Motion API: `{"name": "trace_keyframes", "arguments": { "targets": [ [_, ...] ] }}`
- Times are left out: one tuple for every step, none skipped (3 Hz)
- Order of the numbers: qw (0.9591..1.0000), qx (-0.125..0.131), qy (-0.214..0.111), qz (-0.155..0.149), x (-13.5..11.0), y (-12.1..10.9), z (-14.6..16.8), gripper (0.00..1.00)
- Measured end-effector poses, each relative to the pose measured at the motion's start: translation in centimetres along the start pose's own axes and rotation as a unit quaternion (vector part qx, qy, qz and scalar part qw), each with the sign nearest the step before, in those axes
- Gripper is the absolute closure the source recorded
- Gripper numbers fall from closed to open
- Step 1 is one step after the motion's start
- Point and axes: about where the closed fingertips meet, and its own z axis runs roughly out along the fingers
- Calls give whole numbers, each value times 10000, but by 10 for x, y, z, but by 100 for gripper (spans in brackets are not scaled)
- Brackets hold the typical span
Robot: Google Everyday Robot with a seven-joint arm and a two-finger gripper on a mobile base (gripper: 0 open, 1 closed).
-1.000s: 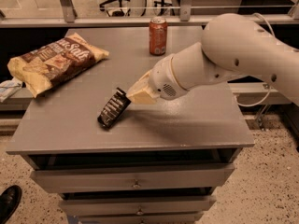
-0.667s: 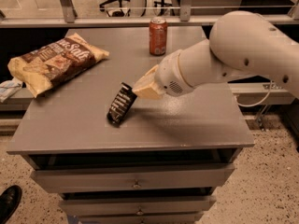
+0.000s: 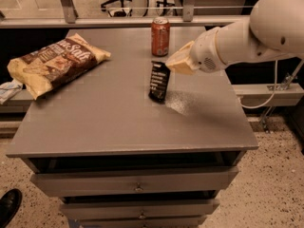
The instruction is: Move rxbar chocolate near coke can
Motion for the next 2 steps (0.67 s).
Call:
{"name": "trace_keyframes", "arguments": {
  "targets": [
    [9997,221,-17,106,14,-53,0,100],
    [9990,349,-88,273,28,-107,18,100]
  ]
}}
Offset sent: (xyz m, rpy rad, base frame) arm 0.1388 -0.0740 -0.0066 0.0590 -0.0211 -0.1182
